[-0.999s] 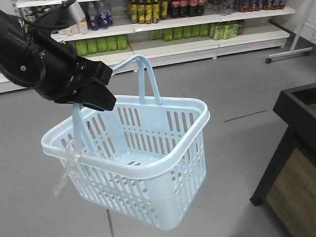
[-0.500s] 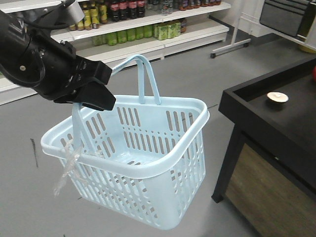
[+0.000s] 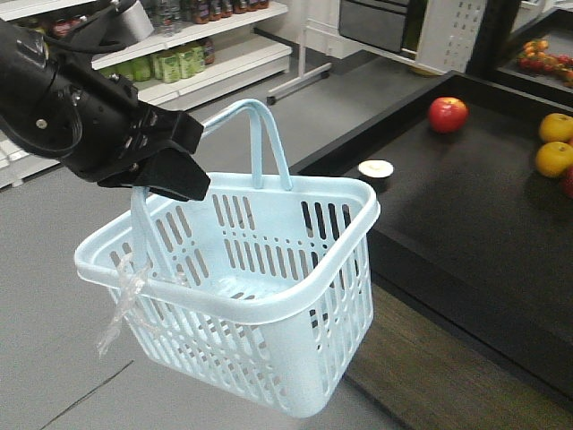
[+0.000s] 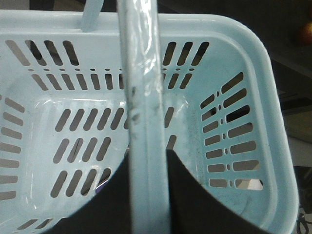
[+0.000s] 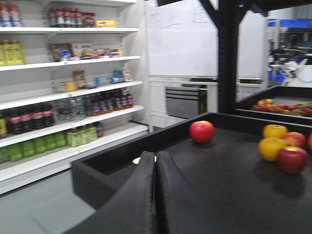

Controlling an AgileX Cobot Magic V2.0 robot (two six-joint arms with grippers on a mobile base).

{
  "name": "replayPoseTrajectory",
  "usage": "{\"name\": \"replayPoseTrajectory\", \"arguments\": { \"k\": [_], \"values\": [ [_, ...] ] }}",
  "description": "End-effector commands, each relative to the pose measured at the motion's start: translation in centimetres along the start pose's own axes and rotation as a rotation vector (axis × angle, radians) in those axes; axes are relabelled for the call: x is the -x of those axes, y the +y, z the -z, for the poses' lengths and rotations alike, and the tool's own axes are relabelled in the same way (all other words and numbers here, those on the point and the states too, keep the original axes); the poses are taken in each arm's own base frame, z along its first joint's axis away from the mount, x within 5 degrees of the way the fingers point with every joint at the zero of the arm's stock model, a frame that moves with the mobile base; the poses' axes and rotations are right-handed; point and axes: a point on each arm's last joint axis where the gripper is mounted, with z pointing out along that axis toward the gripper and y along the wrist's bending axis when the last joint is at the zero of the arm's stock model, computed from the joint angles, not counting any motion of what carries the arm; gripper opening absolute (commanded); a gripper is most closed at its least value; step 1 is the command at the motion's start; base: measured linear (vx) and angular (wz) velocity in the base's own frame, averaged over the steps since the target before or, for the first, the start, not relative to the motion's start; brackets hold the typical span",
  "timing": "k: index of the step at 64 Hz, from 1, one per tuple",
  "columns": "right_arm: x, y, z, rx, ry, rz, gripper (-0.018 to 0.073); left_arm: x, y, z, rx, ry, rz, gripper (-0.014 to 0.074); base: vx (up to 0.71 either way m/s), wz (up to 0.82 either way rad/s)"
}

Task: Pick three apples into basket with both arms
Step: 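Drive the base to the apple table carrying the basket in the left gripper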

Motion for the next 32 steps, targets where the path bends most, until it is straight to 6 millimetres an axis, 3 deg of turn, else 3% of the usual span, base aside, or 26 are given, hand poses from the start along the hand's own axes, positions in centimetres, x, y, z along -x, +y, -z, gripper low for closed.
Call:
{"name": "replayPoseTrajectory", "arguments": {
  "k": [1,32],
  "values": [
    [0.24,0.06,0.06,0.008,-0.068,0.016,-0.0004,-0.04,-1.7,2.03,-0.063,-0.082,-0.012,-0.0008,0.13,-0.53],
    [0.24,0.06,0.06,0.008,-0.068,0.016,-0.0004,-0.04,-1.7,2.03,-0.063,-0.082,-0.012,-0.0008,0.12,-0.51]
  ]
}}
